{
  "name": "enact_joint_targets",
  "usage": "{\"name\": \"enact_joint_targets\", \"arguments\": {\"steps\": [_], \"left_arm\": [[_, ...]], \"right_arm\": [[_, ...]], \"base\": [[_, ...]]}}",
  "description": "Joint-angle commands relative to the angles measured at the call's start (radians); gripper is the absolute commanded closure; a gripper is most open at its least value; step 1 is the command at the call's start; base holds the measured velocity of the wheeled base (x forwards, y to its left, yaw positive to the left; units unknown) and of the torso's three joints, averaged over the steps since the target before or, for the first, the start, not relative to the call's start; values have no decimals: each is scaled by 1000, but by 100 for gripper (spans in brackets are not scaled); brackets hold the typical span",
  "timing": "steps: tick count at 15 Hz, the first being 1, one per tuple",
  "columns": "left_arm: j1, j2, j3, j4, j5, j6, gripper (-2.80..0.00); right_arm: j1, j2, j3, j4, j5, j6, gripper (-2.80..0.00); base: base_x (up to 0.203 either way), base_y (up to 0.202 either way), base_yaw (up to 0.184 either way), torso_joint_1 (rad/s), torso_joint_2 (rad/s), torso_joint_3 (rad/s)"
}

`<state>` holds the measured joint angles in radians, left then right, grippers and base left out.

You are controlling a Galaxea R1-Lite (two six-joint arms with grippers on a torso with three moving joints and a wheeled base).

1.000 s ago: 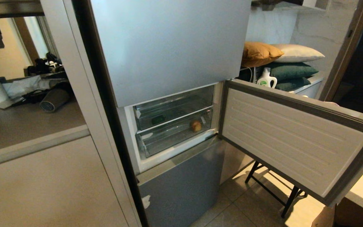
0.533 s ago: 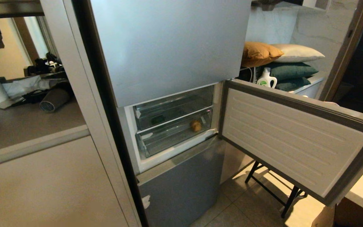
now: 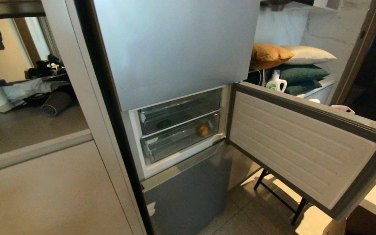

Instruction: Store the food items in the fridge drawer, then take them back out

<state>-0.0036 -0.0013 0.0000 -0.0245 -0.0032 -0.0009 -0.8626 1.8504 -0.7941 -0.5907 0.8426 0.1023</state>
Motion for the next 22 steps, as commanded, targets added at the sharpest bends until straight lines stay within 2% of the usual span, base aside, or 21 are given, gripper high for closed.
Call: {"name": "enact_joint_targets", "arguments": {"steps": [1,4,9,13,16,19,21,22], "left_arm": [[1,1,11,-1,0,0,0],[1,1,11,-2,0,-1,0],[-1,1,11,0,0,0,0],[1,1,11,0,0,-1,0],[-1,1,11,-1,0,0,0],[-1,1,11,0,0,1,0],[1,1,11,-2,0,1,0],[1,1,11,0,0,-1,0]], "right_arm": [[2,-60,49,-4,24,-1,0],[9,-157,160,-4,77,-2,0],[69,-476,442,-4,92,-3,0],[268,-707,631,0,90,-2,0],[315,-718,611,40,86,5,0],[371,-600,536,56,82,10,0],[493,-471,451,57,27,14,0],[580,-409,414,56,-41,13,0]], "base": [[0,0,0,0,0,0],[0,0,0,0,0,0],[0,0,0,0,0,0],[0,0,0,0,0,0],[0,0,0,0,0,0],[0,0,0,0,0,0],[0,0,0,0,0,0],[0,0,0,0,0,0]]}}
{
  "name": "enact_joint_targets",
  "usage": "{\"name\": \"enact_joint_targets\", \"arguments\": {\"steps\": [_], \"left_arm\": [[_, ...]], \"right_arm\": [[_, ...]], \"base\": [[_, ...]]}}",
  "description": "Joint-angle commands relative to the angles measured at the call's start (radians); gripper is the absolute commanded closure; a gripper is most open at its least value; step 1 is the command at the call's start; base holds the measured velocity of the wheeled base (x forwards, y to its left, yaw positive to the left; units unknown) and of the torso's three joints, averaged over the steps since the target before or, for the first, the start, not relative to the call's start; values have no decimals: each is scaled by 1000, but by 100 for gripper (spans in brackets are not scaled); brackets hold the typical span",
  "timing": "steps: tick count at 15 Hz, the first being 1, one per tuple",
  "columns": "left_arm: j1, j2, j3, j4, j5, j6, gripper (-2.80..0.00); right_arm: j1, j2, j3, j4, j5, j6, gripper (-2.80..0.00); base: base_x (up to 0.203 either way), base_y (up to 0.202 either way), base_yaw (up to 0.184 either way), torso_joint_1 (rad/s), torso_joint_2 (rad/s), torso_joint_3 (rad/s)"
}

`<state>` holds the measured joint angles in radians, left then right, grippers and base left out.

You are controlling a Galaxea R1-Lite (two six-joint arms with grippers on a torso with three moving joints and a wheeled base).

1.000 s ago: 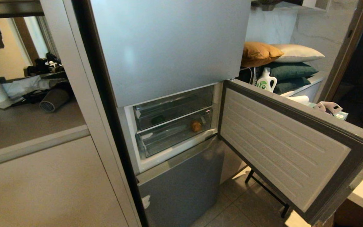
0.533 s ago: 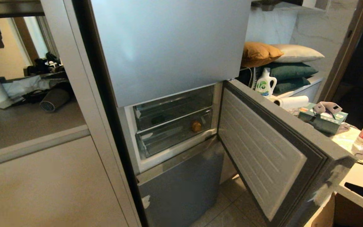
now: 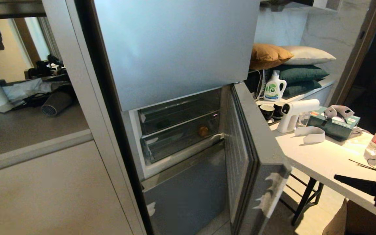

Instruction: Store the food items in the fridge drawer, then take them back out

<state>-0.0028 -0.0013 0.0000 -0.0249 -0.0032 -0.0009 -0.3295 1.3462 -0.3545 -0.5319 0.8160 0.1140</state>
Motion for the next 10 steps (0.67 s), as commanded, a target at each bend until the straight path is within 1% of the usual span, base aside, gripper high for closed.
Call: {"name": "enact_joint_targets", "arguments": {"steps": [1,2,3,4,7,8,10], "left_arm": [[0,1,11,-1,0,-1,0],[0,1,11,0,0,-1,0],[0,1,11,-1,0,1,0],[-1,1,11,-1,0,-1,0],[-1,1,11,-1,0,-1,0],[-1,1,11,-1,0,-1,0],[0,1,11,0,0,-1,0]], "right_arm": [[146,166,-67,-7,-111,0,0],[229,225,-101,-19,-196,-2,0],[288,270,-121,-47,-245,-3,0],[346,308,-134,-98,-277,-3,0],[469,406,-175,-273,-311,-4,0],[509,434,-190,-323,-334,-3,0],[600,497,-230,-386,-413,0,0]], "base": [[0,0,0,0,0,0],[0,0,0,0,0,0],[0,0,0,0,0,0],[0,0,0,0,0,0],[0,0,0,0,0,0],[0,0,0,0,0,0],[0,0,0,0,0,0]]}}
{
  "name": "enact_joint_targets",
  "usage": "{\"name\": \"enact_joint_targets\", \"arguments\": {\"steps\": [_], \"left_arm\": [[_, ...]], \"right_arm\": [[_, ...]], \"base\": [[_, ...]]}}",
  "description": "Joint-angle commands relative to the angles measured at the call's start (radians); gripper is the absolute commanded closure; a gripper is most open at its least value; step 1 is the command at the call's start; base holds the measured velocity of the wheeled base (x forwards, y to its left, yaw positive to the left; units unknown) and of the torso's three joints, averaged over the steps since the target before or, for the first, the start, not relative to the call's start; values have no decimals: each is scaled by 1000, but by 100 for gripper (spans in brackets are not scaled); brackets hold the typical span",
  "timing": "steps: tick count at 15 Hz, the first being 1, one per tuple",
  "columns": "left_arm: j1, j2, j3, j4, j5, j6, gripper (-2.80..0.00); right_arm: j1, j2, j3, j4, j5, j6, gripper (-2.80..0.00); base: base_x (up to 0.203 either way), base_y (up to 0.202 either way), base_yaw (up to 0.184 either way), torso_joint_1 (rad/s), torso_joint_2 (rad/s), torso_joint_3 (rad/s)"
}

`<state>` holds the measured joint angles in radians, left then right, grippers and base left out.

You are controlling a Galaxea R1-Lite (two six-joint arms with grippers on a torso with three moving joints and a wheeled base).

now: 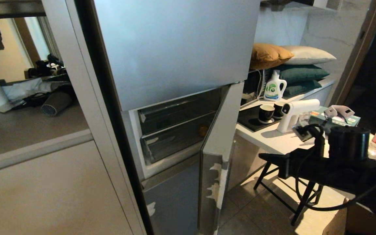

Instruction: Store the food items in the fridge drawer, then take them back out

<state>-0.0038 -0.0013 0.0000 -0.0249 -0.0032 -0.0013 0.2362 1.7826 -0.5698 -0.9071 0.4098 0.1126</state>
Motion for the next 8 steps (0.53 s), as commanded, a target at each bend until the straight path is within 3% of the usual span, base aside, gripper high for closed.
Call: {"name": "enact_joint_targets", "arguments": {"steps": [1,4,8], "left_arm": [[-1,1,11,-1,0,0,0],[0,1,11,-1,0,0,0],[-1,1,11,0,0,0,0]], "right_arm": [[79,76,-29,-26,-40,4,0],[186,93,-51,-37,-84,11,0],[251,197,-165,-40,-153,9,0]], "base": [[0,0,0,0,0,0],[0,0,0,0,0,0],[0,0,0,0,0,0]]}}
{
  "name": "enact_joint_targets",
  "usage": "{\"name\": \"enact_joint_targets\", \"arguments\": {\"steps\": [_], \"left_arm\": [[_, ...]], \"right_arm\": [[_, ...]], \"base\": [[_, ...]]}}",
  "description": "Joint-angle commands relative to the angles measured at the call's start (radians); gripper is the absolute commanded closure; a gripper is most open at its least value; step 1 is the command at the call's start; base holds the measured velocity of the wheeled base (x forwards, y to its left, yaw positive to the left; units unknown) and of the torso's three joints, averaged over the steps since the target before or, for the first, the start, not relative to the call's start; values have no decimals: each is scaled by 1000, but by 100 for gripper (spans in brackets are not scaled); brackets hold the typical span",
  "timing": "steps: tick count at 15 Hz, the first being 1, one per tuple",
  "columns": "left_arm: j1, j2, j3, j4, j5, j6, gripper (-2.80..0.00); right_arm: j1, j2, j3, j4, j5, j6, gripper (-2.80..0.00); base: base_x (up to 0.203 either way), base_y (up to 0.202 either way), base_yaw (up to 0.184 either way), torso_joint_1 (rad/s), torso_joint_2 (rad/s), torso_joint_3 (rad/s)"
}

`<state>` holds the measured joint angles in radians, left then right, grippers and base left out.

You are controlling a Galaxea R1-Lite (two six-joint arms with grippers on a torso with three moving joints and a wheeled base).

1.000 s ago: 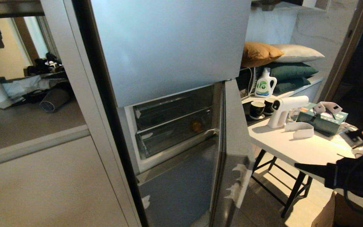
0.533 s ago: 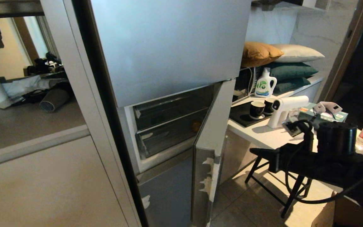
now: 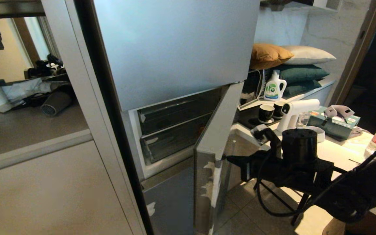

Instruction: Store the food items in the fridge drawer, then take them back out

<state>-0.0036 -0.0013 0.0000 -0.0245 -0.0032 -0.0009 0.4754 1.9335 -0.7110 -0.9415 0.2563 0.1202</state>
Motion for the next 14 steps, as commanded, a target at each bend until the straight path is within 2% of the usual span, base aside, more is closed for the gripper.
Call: {"name": "enact_joint_targets", "arguments": {"steps": [1,4,9,14], "left_arm": [[-1,1,11,-2,0,-1,0],[1,1,11,-2,0,-1,0],[1,1,11,-1,0,0,0],[0,1,11,-1,0,-1,0]], "right_arm": [[21,90,-74,-12,-10,0,0],[55,241,-256,-51,-23,-2,0],[95,478,-617,-84,-98,-7,0],[104,591,-830,-94,-109,4,0]], "base": [[0,0,0,0,0,0],[0,0,0,0,0,0],[0,0,0,0,0,0],[0,0,0,0,0,0]]}}
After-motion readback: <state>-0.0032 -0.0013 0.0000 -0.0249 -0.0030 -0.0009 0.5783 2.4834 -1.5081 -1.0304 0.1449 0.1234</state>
